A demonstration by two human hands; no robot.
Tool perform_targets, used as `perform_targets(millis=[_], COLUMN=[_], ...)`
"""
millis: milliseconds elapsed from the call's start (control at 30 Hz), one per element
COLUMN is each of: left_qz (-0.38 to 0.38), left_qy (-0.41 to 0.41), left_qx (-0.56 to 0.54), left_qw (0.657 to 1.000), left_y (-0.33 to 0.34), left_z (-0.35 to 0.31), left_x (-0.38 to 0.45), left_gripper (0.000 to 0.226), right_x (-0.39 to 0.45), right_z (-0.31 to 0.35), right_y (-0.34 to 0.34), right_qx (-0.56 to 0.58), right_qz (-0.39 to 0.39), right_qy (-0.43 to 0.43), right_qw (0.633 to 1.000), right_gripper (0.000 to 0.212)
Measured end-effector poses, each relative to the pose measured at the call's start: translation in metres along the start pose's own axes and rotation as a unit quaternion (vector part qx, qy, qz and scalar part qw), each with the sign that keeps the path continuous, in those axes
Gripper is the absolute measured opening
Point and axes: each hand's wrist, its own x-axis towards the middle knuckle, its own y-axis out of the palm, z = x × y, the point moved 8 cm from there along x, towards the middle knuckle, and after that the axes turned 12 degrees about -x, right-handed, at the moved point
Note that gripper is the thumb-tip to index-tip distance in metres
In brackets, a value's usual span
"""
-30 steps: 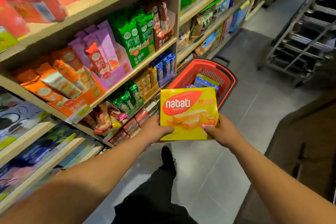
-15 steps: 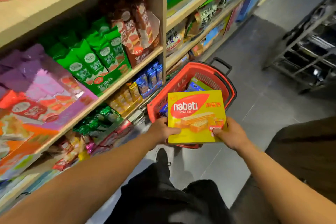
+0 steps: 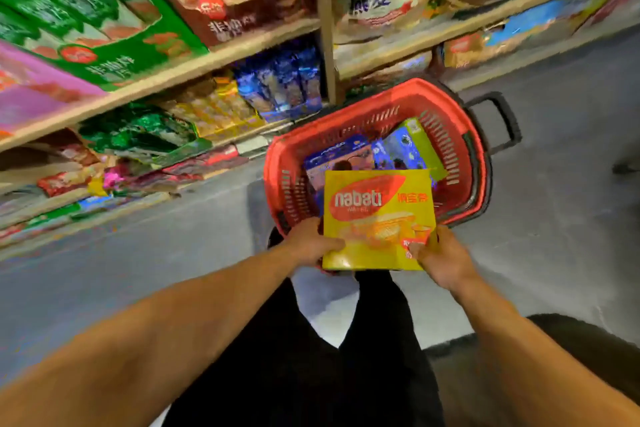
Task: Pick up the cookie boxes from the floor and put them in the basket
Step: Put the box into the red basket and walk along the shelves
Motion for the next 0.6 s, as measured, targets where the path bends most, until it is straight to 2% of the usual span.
perform_targets(millis=[67,167,267,400,600], left_qz=[-0.011,-0.035,-0.06,-0.075,-0.133], left_qy=[-0.027,-0.072,-0.091,-0.071,-0.044], left_qx=[-0.037,-0.099,-0.115,-0.09,-0.057], left_qw=[0.999,0.992,0.987,0.991,0.989], left_y=[0.019,0.049,0.07,0.078,0.074], left_z=[0.015,0.038,0.051,0.047,0.046], left_x=[0.011,0.037,0.077,0.139,0.24], left_gripper=[0.025,0.029,0.026,0.042,0.03], right_x=[0.018,0.053,0.101,0.166,0.271], right_z=[-0.013,-0.038,-0.06,-0.068,-0.083], right_y=[-0.005,-0.011,-0.009,-0.003,0.005], right_qx=[0.041,-0.005,-0.006,-0.042,-0.131], right_qz=[0.034,0.049,0.046,0.023,-0.012], right_qy=[-0.005,-0.003,-0.002,-0.029,-0.02], right_qw=[0.999,0.999,0.999,0.998,0.991], right_gripper=[0.032,0.037,0.035,0.036,0.021])
